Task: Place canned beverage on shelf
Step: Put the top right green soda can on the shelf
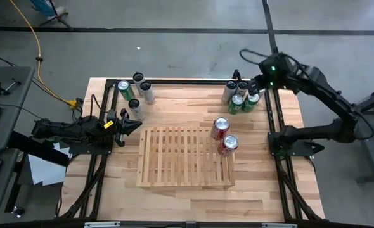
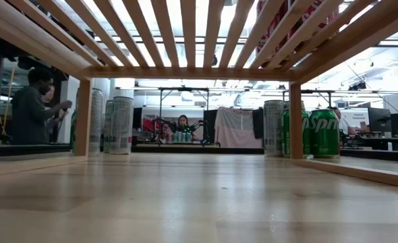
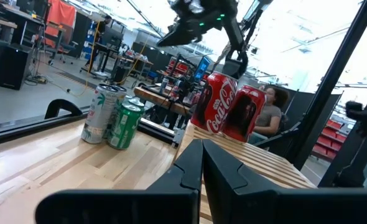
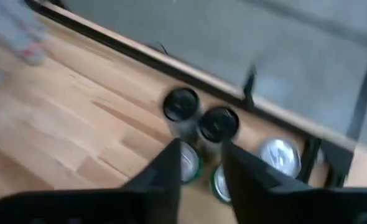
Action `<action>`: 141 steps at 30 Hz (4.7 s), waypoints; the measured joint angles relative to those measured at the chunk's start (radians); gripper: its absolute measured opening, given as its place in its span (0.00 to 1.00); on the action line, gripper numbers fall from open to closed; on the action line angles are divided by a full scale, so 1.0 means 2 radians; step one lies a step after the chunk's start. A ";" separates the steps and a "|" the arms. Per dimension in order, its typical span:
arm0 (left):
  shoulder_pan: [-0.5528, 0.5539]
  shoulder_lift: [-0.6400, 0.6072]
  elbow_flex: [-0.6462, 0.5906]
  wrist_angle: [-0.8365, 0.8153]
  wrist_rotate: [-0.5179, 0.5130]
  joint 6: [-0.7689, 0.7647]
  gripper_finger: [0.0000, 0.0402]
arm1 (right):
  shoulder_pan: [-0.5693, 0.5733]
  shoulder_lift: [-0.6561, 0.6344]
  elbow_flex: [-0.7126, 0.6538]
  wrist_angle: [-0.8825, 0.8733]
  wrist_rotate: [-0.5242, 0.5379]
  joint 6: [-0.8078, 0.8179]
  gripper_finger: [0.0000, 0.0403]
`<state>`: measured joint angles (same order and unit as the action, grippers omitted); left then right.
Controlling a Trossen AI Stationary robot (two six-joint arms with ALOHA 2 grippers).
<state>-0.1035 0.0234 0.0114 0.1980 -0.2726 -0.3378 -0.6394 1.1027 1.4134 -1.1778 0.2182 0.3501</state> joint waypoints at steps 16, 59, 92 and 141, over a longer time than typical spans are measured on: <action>0.000 0.000 0.000 0.000 0.000 0.000 0.01 | -0.132 0.028 -0.216 0.090 -0.065 0.197 0.80; 0.000 0.000 0.000 0.000 0.000 0.000 0.01 | -0.132 0.124 -0.231 0.118 -0.031 0.218 0.72; 0.000 0.000 0.000 0.000 0.000 0.000 0.01 | 0.071 0.052 0.139 0.005 -0.068 0.086 0.68; 0.000 0.000 0.000 0.000 0.000 0.000 0.01 | 0.344 0.389 0.436 -0.168 -0.106 -0.022 0.68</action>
<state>-0.1036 0.0231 0.0115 0.1978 -0.2726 -0.3378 0.0479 1.8816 2.2859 -1.5143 0.0069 0.3060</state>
